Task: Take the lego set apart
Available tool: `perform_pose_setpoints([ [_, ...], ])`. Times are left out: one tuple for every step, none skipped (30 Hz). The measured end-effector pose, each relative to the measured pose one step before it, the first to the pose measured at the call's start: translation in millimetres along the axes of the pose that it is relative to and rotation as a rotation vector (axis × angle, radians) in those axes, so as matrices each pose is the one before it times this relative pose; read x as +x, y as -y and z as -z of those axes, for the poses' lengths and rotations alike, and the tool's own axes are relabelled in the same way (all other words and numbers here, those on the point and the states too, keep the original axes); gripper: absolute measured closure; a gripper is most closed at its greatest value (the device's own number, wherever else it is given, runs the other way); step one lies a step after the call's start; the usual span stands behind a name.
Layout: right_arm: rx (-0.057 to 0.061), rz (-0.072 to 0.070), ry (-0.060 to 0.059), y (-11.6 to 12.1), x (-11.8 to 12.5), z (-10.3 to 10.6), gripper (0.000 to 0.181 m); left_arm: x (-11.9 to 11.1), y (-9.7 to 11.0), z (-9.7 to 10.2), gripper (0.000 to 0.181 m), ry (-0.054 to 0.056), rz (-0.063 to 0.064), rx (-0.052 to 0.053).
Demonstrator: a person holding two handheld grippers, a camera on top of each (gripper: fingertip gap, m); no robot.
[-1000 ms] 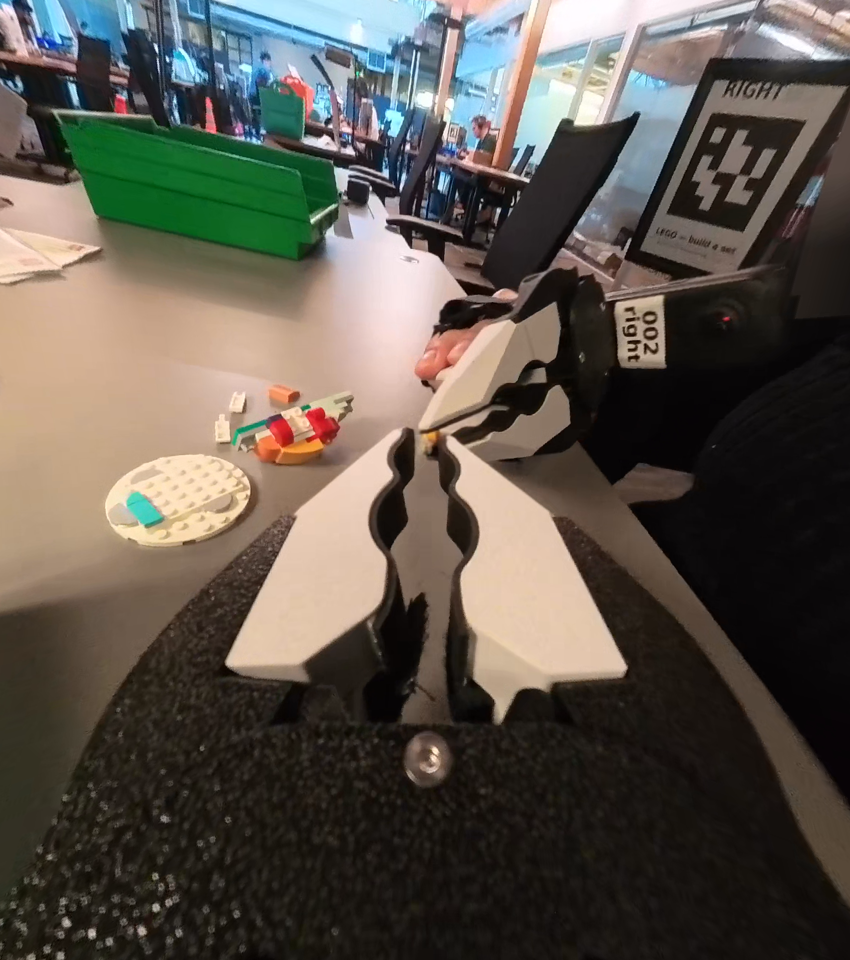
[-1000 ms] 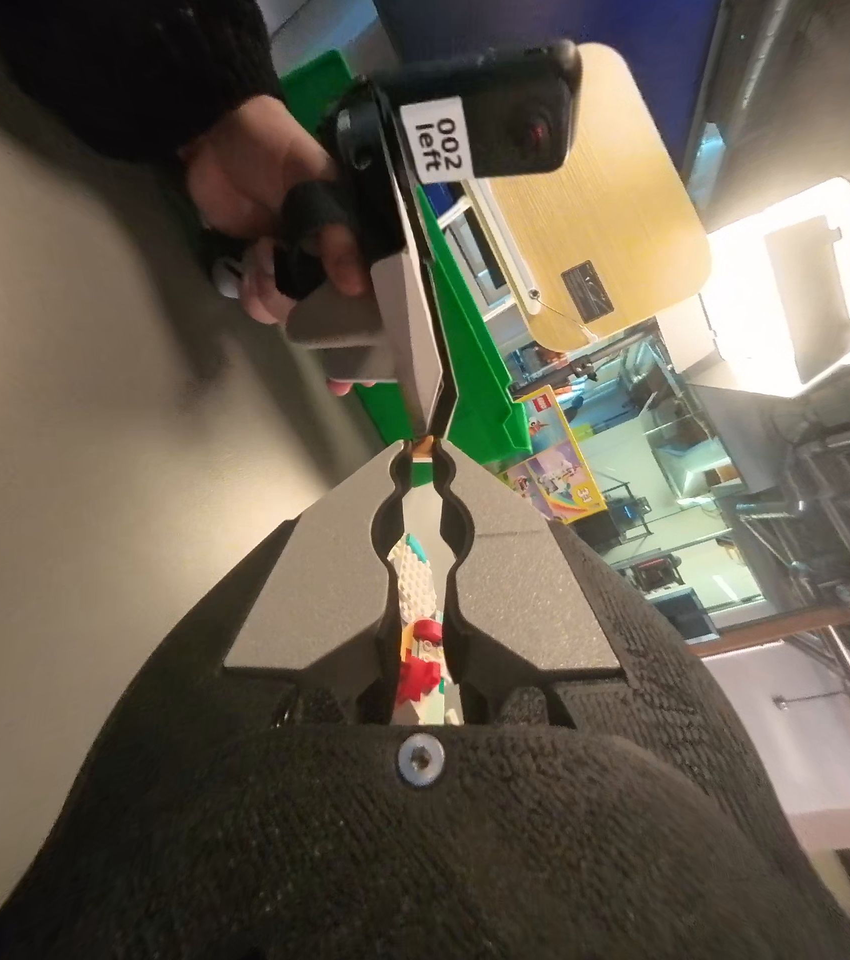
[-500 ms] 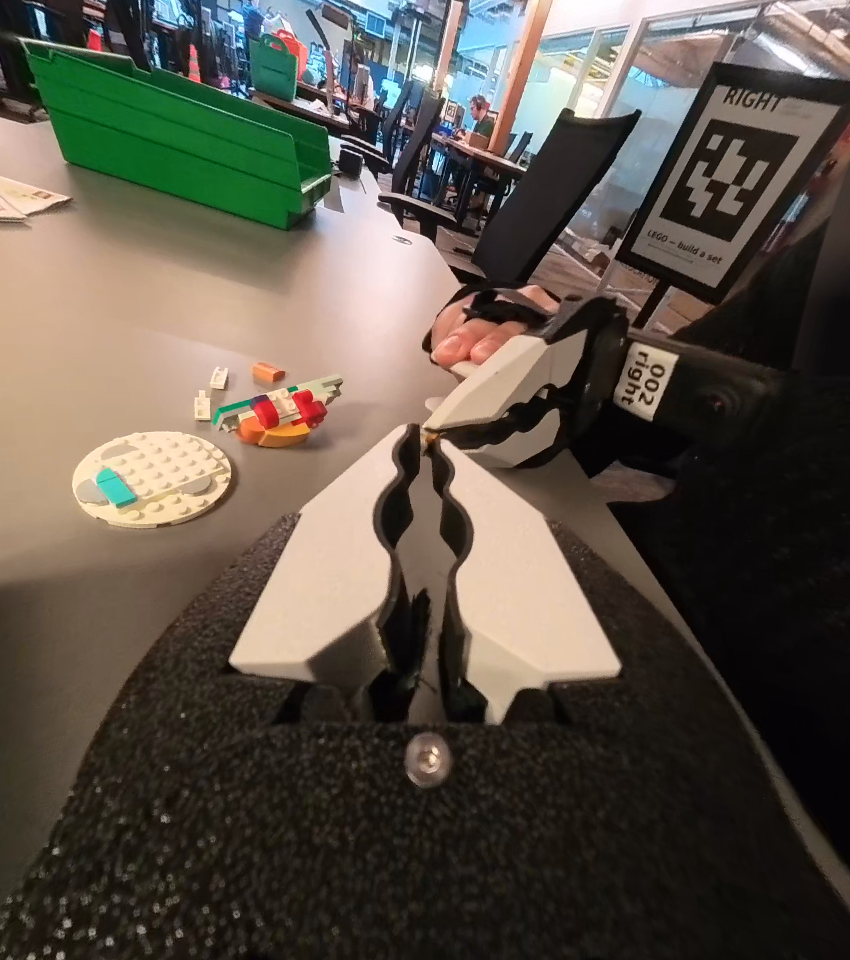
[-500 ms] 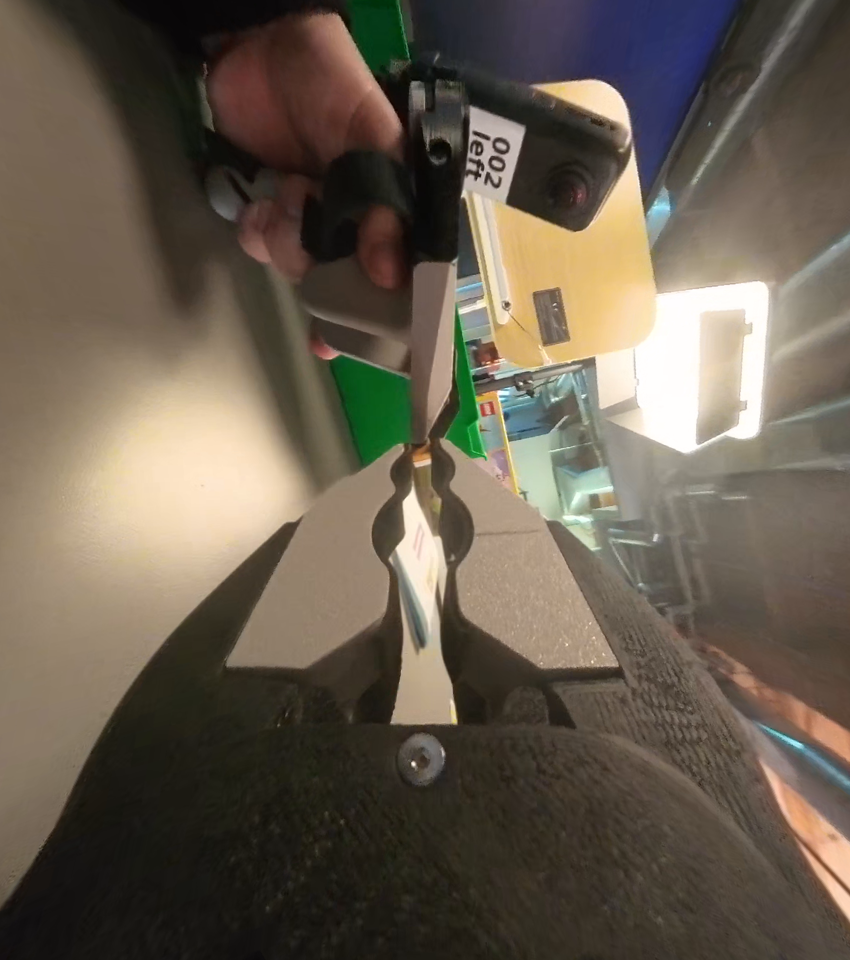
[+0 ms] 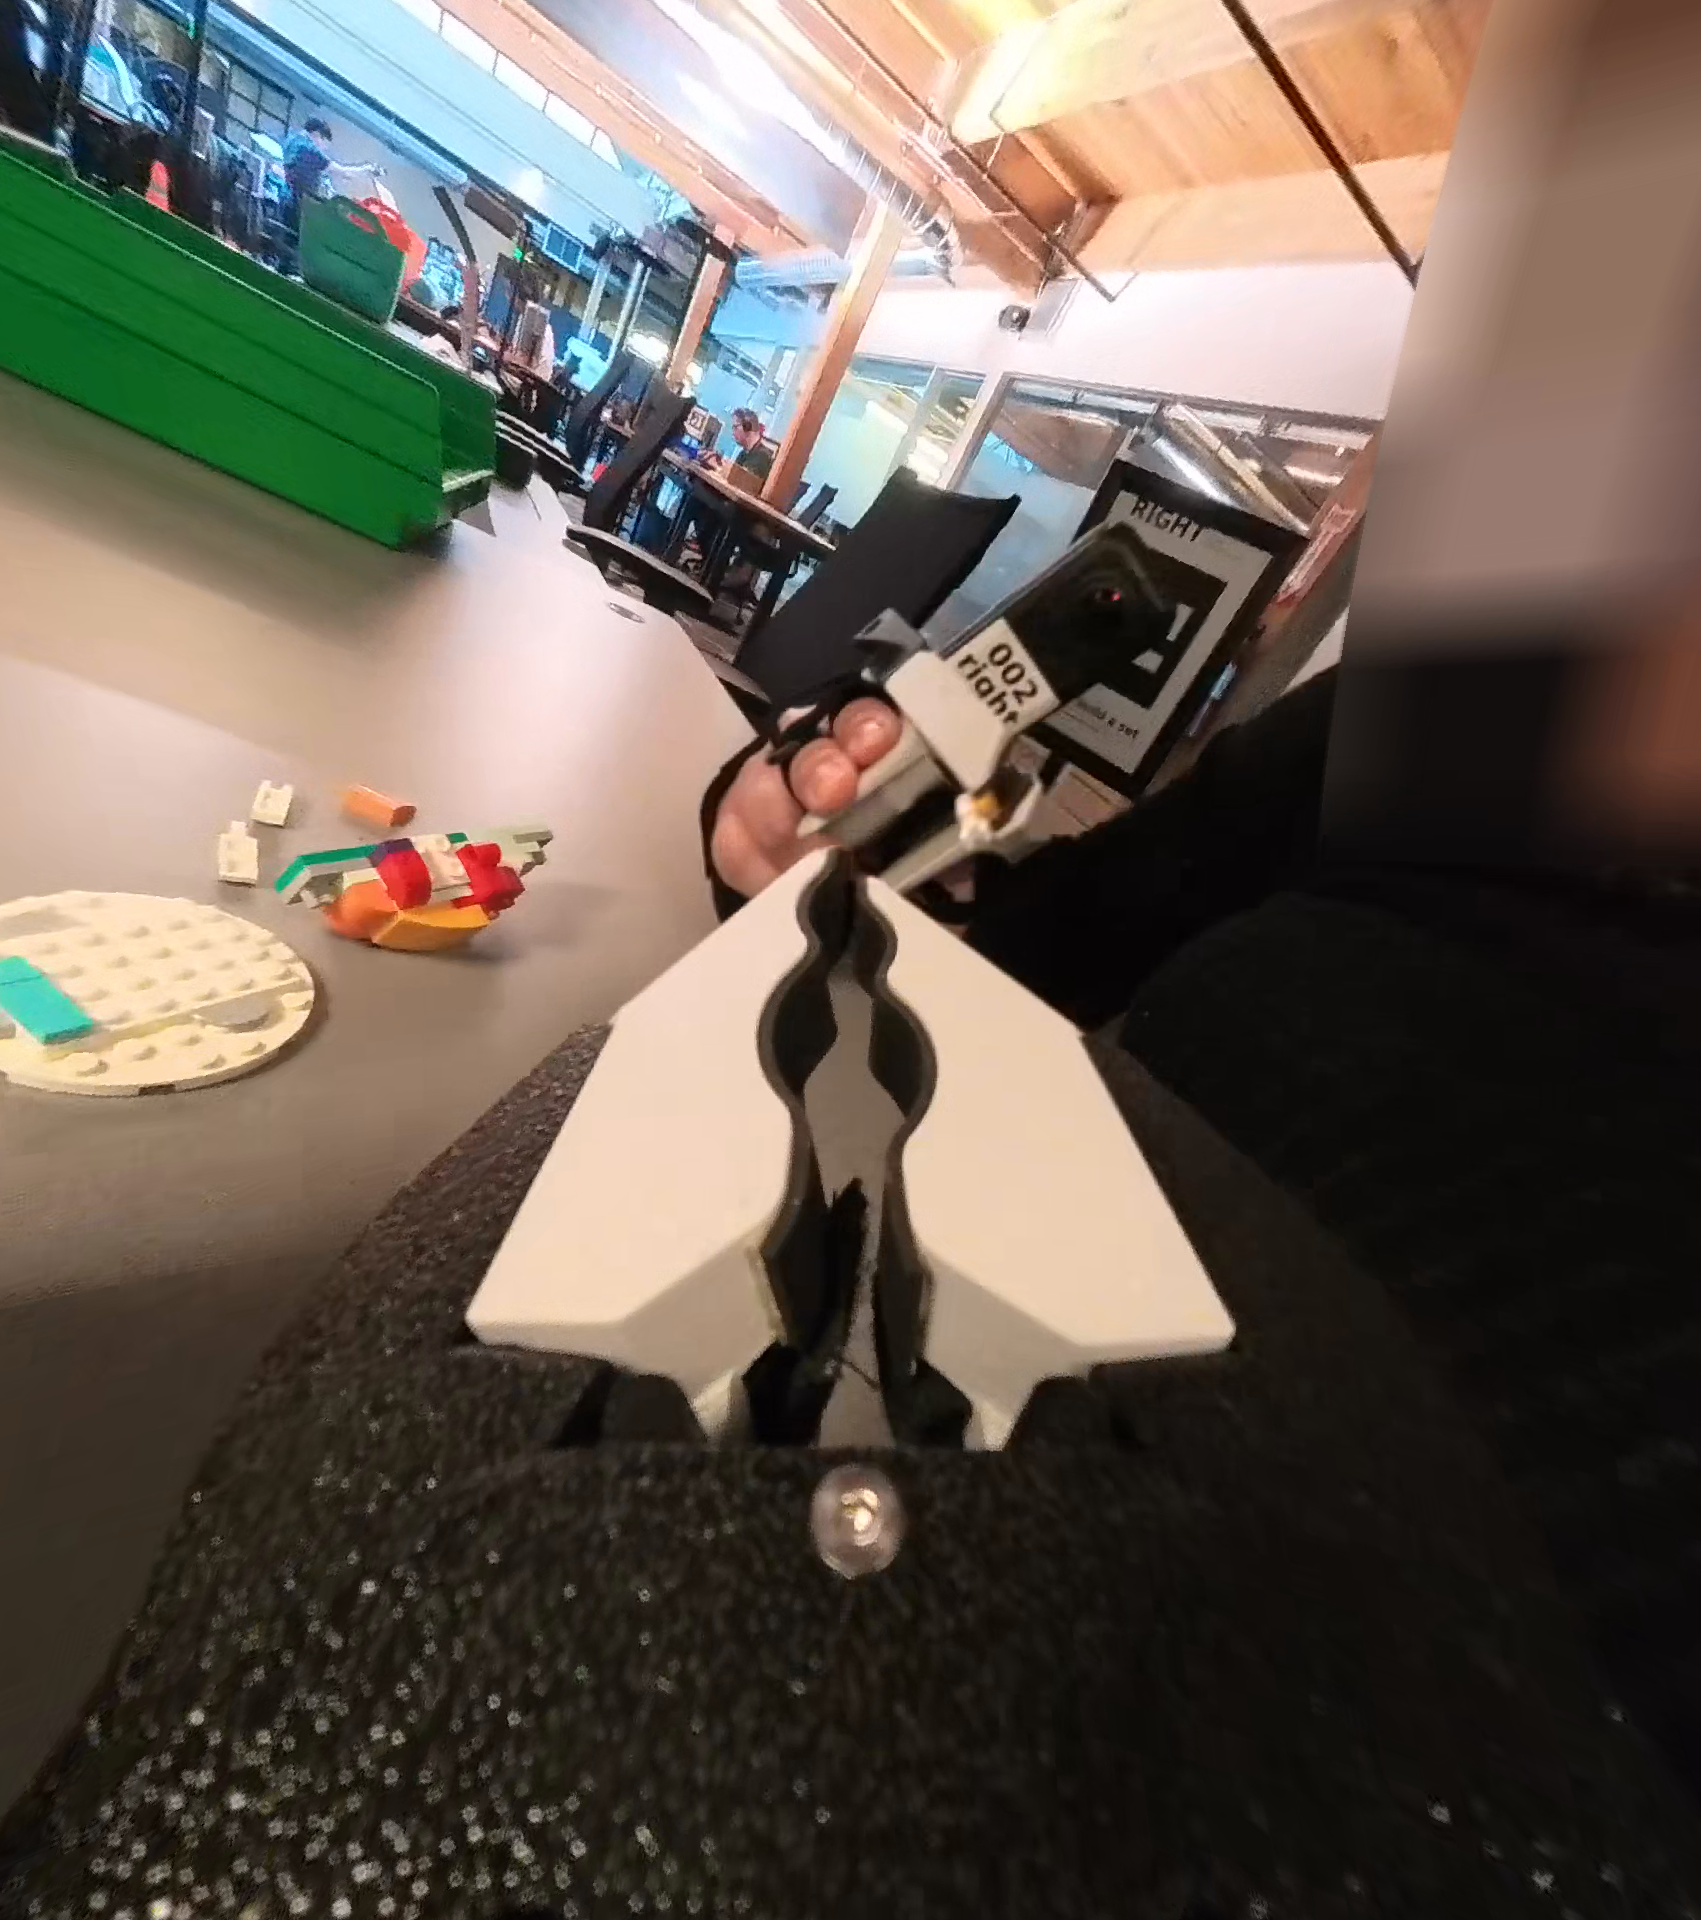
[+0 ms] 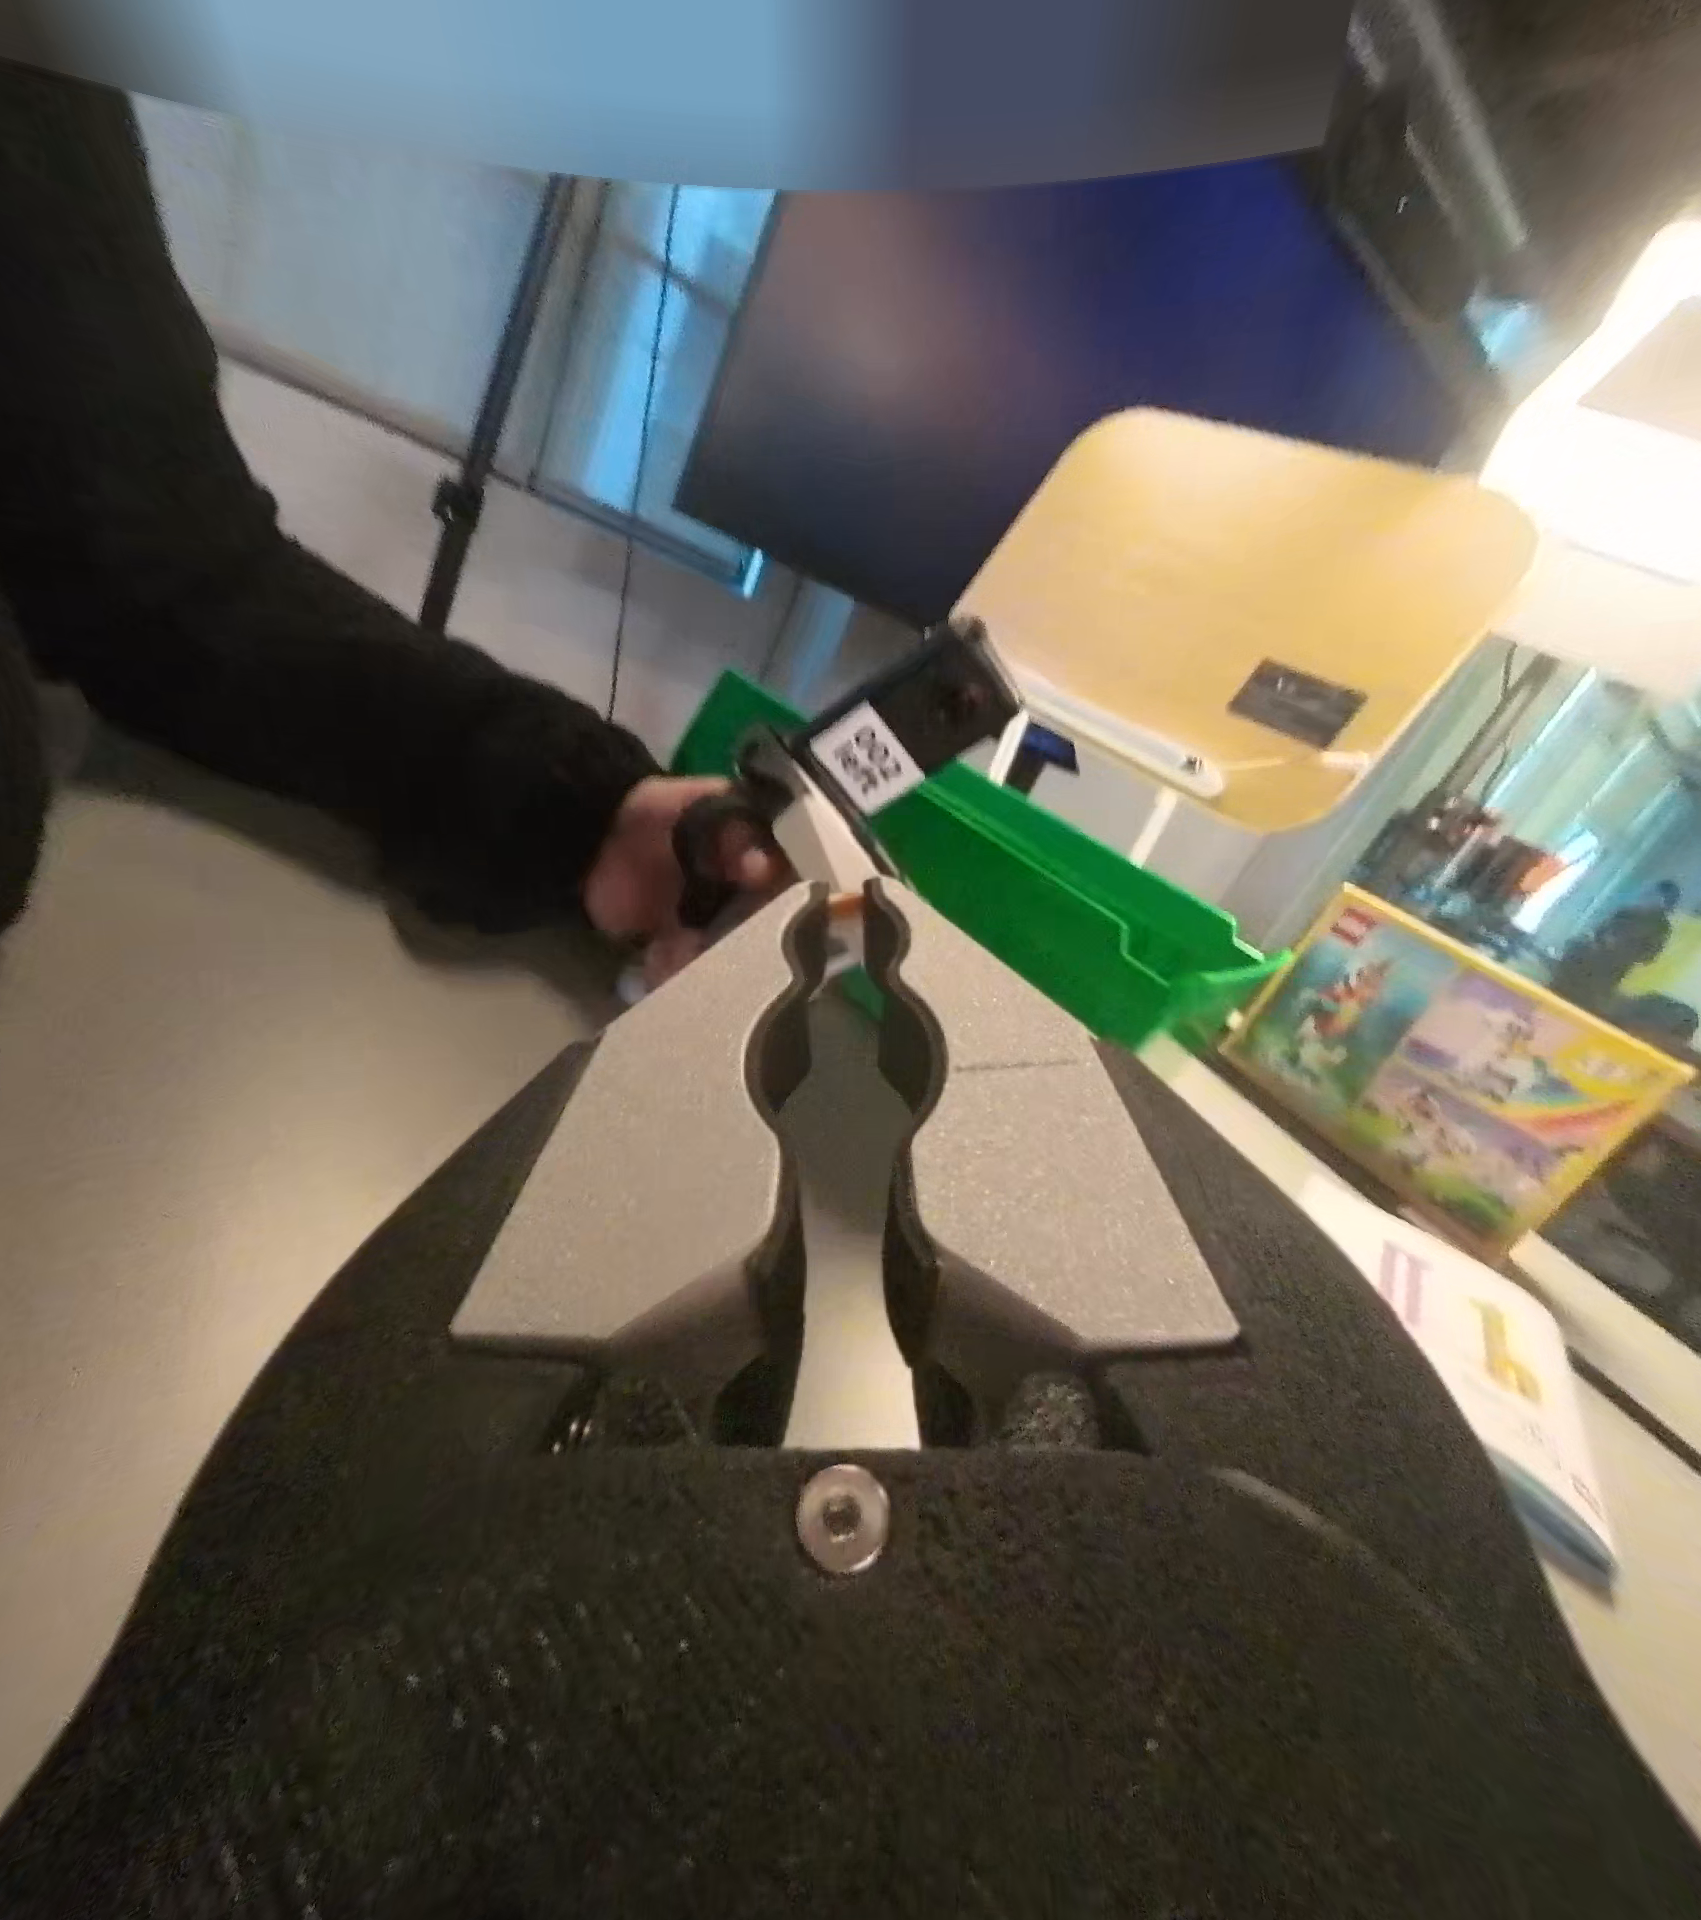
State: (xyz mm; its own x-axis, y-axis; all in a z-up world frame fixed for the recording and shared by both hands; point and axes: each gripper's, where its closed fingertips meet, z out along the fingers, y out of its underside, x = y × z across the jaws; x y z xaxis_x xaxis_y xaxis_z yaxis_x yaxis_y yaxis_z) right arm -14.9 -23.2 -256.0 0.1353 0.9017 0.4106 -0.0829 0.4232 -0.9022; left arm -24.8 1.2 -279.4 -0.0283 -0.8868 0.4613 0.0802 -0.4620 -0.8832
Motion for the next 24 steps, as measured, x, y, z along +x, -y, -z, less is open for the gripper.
perform_pose_setpoints([
  [-0.0191,-0.0197,-0.0016,-3.5,2.8,-0.32,0.177,-0.73,-0.37,-1.02,0.181,0.018,-0.0281,-0.002],
  [-0.0089,-0.0284,-0.016,-2.58,5.15,-0.16,0.177,-0.37,-1.15,-1.61,0.181,0.0153,-0.0291,-0.0083],
  [-0.0171,-0.0138,-0.0114,-4.06,4.26,0.27,0.177,-2.57,-2.12,-1.57,0.181,0.0221,-0.0127,-0.0135],
  [-0.0364,-0.0099,-0.013,-6.95,4.51,0.06,0.177,-2.27,-1.59,-1.24,0.181,0.0219,-0.0158,-0.0105],
  [-0.0612,-0.0116,-0.013,-11.07,4.79,-0.55,0.176,-0.89,-0.51,-0.71,0.181,0.0167,-0.0209,-0.0058],
  [-0.0787,-0.0067,-0.003,-13.99,3.28,-1.05,0.176,-2.3,-0.31,-0.11,0.181,0.0258,-0.0206,-0.0048],
  [-0.0844,-0.0107,0.0031,-14.06,2.3,-1.66,0.176,-2.83,-0.47,0.37,0.181,0.0264,-0.017,-0.0058],
  [-0.0747,-0.0103,-0.0048,-10.81,3.17,-1.79,0.176,-2.2,-0.55,0.37,0.181,0.02,-0.0145,-0.0062],
  [-0.0607,-0.0131,0.0101,-8.78,0.8,-2.09,0.176,-3.04,-0.82,0.32,0.181,0.0231,-0.0108,-0.0091],
  [-0.0529,-0.0286,0.0281,-7.26,-1.41,-2.36,0.176,-3.21,-1.12,-0.04,0.181,0.0239,-0.0111,-0.0109],
  [-0.0518,-0.0405,0.0277,-6.99,-0.97,-2.66,0.175,-1.6,-0.87,-0.14,0.18,0.0152,-0.0124,-0.0082],
  [-0.0553,-0.0374,0.0386,-7.69,-2.42,-2.67,0.175,-1.16,-1.0,-0.43,0.179,0.0134,-0.0124,-0.009],
  [-0.0393,-0.0275,0.0235,-5.61,-0.99,-2.11,0.175,-1.56,-1.37,-0.62,0.177,0.0176,-0.0133,-0.0109],
  [-0.0376,-0.024,0.0168,-5.68,-0.63,-1.65,0.175,-1.51,-0.97,-0.58,0.175,0.0173,-0.0129,-0.0083],
  [-0.0408,-0.0212,0.0181,-6.3,-1.17,-1.52,0.175,-0.86,-0.7,-0.46,0.174,0.0129,-0.0113,-0.0058],
  [-0.039,-0.0162,0.0094,-6.26,-0.48,-1.41,0.172,0.11,-0.7,-0.44,0.174,0.0056,-0.0087,-0.0055],
  [-0.0292,-0.0056,-0.0001,-4.76,0.22,-0.96,0.163,0.08,-0.55,-0.38,0.173,0.0042,-0.0062,-0.0035],
  [-0.0158,0.0059,0.0001,-2.99,-0.81,0.1,0.158,-0.55,-0.25,-0.29,0.173,0.0083,-0.0053,-0.0022],
  [-0.0026,0.013,0.0038,-1.36,-2.14,1.36,0.152,-0.51,-0.26,-0.2,0.172,0.0069,-0.0044,-0.0026],
  [0.0139,0.0161,0.0111,0.39,-3.58,3.16,0.147,-0.77,-0.08,-0.36,0.172,0.008,-0.0044,-0.0008],
  [0.0297,0.0122,0.0195,2.19,-4.43,5.41,0.141,-0.86,0.15,-0.12,0.171,0.0092,-0.0037,0.0005],
  [0.0396,-0.0047,0.0019,3.2,0.06,7.76,0.141,-0.63,0.24,-0.03,0.171,0.0072,-0.0048,0.0021],
  [0.0477,-0.0157,-0.0108,4.17,4.27,9.76,0.141,-0.76,0.4,-0.03,0.171,0.008,-0.0052,0.0025],
  [0.048,-0.0246,-0.0163,3.86,7.4,11.1,0.141,-0.37,0.31,-0.15,0.171,0.0062,-0.0053,0.0019],
])
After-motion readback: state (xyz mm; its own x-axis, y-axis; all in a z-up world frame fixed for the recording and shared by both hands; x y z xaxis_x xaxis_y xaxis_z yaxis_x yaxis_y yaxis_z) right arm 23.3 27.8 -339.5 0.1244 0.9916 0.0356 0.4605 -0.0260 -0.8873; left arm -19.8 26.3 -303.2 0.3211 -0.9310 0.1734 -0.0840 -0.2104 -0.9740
